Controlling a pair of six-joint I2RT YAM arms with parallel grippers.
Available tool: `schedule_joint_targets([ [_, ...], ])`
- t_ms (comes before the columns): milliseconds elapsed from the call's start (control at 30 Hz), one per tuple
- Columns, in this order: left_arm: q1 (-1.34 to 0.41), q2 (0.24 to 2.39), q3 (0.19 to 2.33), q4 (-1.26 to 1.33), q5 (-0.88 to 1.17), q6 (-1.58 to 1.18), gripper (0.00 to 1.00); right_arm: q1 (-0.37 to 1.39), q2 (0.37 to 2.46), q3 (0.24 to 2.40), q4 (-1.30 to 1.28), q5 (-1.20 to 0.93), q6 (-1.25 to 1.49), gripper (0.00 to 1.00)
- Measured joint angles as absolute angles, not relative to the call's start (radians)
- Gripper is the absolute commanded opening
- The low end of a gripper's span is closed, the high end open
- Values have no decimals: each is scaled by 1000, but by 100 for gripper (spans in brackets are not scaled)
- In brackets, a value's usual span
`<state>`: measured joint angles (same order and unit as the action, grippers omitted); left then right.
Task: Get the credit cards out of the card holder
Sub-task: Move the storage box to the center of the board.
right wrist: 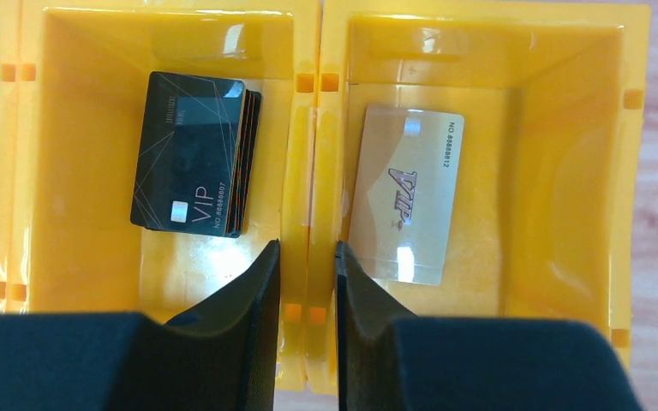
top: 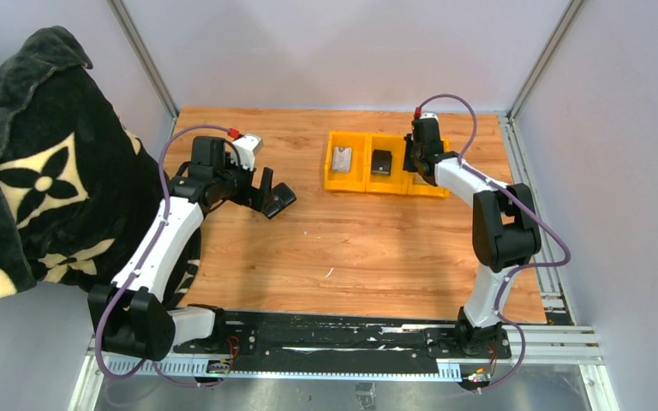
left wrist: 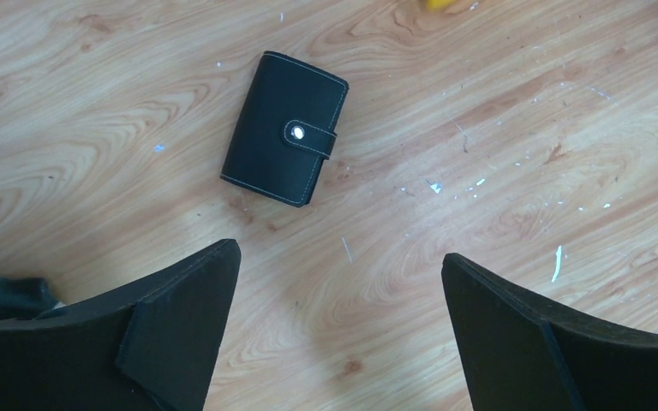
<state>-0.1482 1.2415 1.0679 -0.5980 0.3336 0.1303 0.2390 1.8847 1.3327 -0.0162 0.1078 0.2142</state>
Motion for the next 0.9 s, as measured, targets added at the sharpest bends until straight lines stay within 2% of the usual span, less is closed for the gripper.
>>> schedule_joint_targets([
  [367,-149,1230,1048,-611,286,251,100,413,1615,1030,-44,212,309,0],
  [600,-160,1333,1047,-612,254,341,100,505,1483,891,-50,285,389,1],
  [700,-169,1412,1048,-607,236,375,100,530,1457,863,-54,313,419,10],
  [833,-179,1503,1074,-595,215,415,100,540,1448,854,-54,323,443,36],
  [900,-182,1550,1097,-582,209,431,100,540,1448,853,-54,317,454,46],
])
